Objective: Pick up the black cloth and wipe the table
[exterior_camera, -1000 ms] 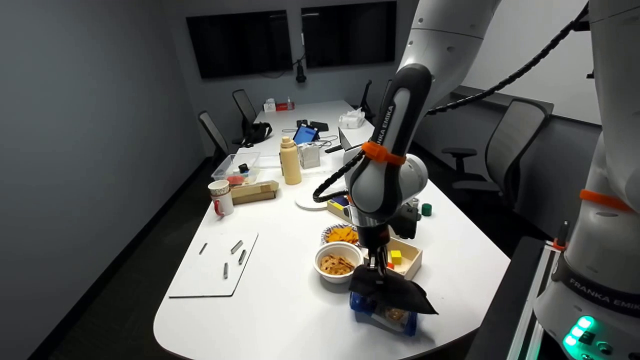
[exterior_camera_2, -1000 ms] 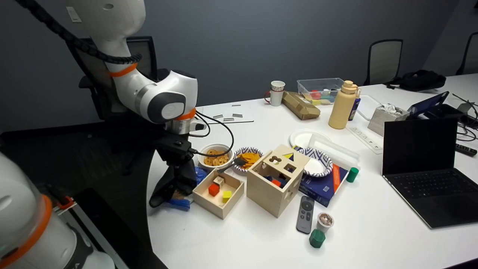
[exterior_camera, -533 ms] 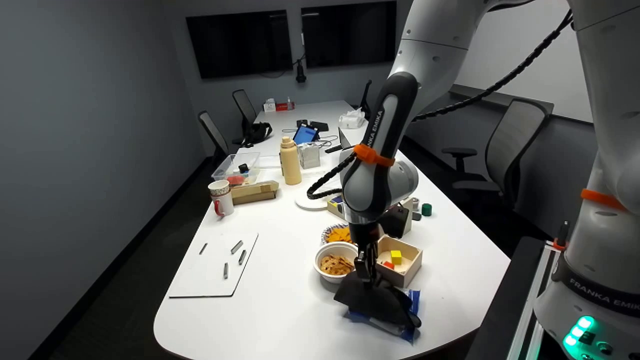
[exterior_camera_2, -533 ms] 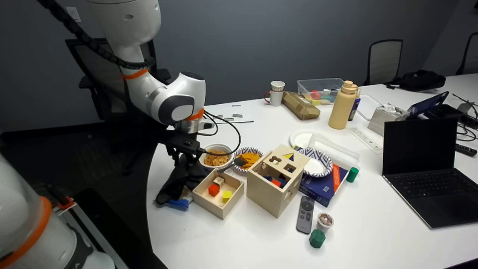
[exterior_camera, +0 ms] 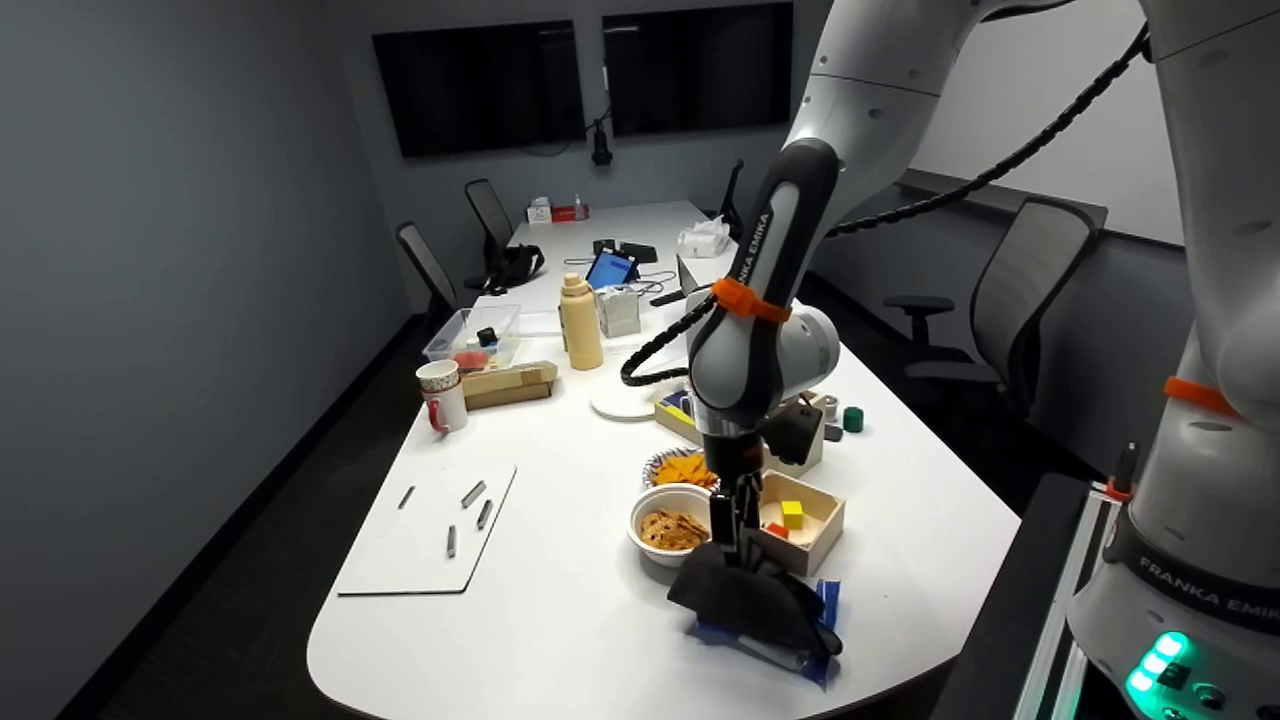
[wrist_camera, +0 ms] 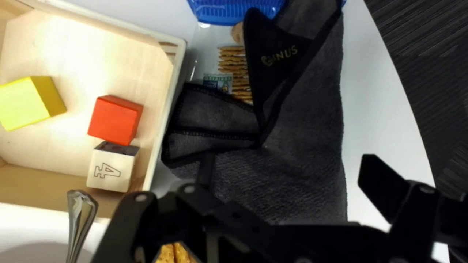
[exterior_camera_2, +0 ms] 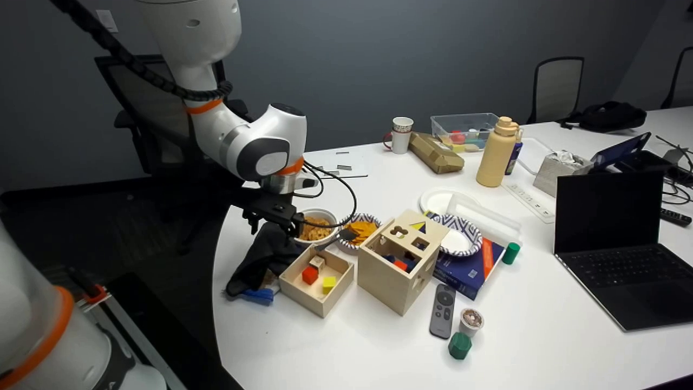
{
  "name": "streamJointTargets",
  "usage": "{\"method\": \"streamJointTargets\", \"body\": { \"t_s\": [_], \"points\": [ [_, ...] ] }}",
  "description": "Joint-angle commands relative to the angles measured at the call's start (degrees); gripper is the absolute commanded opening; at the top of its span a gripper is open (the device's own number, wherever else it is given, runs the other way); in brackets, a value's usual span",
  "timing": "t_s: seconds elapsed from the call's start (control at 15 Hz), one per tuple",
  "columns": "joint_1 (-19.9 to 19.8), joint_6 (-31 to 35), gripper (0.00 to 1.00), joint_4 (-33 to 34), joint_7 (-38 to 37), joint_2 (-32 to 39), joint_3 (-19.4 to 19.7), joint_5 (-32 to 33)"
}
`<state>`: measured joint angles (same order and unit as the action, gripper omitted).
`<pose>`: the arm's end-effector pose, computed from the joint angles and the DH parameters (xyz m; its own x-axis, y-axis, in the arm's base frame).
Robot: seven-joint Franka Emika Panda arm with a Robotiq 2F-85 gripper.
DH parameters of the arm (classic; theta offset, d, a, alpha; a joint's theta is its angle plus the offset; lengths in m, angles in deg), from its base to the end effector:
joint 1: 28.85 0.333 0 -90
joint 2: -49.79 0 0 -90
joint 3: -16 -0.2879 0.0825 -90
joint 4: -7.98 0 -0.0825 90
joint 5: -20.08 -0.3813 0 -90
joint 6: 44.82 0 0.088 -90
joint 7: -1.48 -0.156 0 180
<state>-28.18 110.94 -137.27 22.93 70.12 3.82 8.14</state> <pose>0.4013 0.1032 0.0603 0.9117 0.3918 -0.1236 0.3672 -0.9121 -0.1824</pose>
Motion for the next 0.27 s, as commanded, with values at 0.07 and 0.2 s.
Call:
{"method": "streamJointTargets", "body": {
  "t_s": [0.07,0.2],
  "points": [
    [-1.19,-2.12,1.0,-2.56,-1.36,-5.24,-0.27,1.05],
    [-1.4,-2.58,1.0,-2.93,-1.17,-6.31,0.02,0.92]
  ]
}}
